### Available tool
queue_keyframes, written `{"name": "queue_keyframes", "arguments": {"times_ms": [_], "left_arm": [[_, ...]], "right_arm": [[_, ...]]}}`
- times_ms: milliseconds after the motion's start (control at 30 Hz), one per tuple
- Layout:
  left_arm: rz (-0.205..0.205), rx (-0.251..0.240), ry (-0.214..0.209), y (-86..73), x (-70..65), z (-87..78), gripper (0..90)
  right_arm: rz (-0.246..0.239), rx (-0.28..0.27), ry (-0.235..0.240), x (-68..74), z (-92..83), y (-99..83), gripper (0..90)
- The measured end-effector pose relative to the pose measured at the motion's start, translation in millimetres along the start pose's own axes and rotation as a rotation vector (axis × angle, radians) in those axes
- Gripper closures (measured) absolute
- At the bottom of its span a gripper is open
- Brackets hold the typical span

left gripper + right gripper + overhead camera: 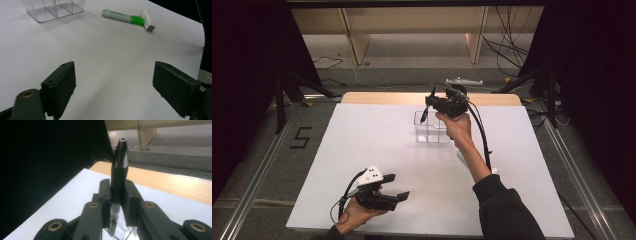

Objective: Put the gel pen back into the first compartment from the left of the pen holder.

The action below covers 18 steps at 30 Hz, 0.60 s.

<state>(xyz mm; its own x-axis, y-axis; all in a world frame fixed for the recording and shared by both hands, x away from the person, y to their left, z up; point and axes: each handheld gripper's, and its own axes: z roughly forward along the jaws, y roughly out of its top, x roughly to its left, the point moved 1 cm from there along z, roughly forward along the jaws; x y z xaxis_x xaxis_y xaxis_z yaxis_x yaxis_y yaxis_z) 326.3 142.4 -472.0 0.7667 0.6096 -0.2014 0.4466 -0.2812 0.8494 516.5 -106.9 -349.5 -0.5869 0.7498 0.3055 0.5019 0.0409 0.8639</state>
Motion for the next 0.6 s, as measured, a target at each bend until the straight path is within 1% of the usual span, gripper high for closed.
{"name": "queue_keyframes", "arguments": {"times_ms": [67, 167, 233, 600], "left_arm": [[0.000, 0.000, 0.000, 0.0, 0.0, 0.0, 18.6], [0.000, 0.000, -0.001, 0.0, -0.1, 0.1, 18.6], [0.000, 0.000, -0.002, 0.1, -0.4, 0.0, 18.6], [-0.008, 0.000, -0.004, -0.4, -0.5, 1.5, 18.6]], "right_arm": [[-0.012, 0.000, -0.018, -0.9, 3.0, 2.1, 79.7], [-0.006, 0.003, -0.030, -2.8, 5.3, 3.1, 79.7], [0.006, -0.001, -0.038, -5.6, 8.5, 4.0, 79.7], [0.021, 0.015, -0.071, -14.4, 17.4, 3.8, 79.6]]}}
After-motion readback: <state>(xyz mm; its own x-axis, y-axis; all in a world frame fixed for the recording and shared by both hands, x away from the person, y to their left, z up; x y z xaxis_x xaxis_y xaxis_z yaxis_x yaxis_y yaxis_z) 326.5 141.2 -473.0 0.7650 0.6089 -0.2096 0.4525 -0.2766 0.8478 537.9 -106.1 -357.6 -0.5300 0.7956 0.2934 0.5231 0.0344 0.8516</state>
